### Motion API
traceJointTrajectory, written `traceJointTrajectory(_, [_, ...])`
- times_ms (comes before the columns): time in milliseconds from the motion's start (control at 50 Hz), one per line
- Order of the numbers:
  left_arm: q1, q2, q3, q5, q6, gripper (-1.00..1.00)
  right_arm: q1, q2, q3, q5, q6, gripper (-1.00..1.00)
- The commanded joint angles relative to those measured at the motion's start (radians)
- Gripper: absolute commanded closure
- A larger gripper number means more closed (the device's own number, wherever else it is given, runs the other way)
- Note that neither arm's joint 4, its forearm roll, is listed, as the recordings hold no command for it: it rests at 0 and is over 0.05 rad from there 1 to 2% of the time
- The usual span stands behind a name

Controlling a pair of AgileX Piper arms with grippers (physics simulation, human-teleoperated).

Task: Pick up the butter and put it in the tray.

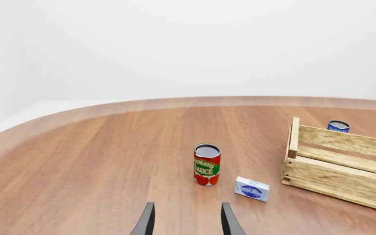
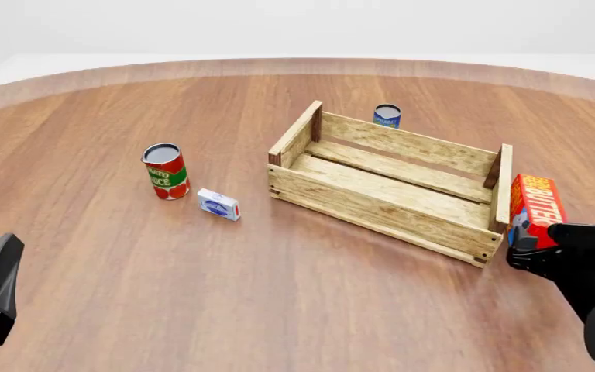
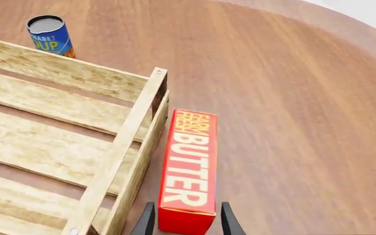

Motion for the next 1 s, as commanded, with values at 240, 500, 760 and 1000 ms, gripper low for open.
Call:
traceJointTrajectory(240, [0.000,0.000,0.000,0.000,0.000,-1.00,-0.013,0.024,-0.015,0.000,-0.001,-1.00])
traceJointTrajectory(500, [0.000,0.000,0.000,0.000,0.000,-1.00,-0.007,0.007,-0.004,0.000,0.010,1.00])
traceJointTrajectory(760, [0.000,0.000,0.000,0.000,0.000,-1.00,-0.022,-0.019,0.005,0.000,0.000,1.00])
traceJointTrajectory(1000, [0.000,0.000,0.000,0.000,0.000,-1.00,-0.046,-0.125,0.049,0.000,-0.001,1.00])
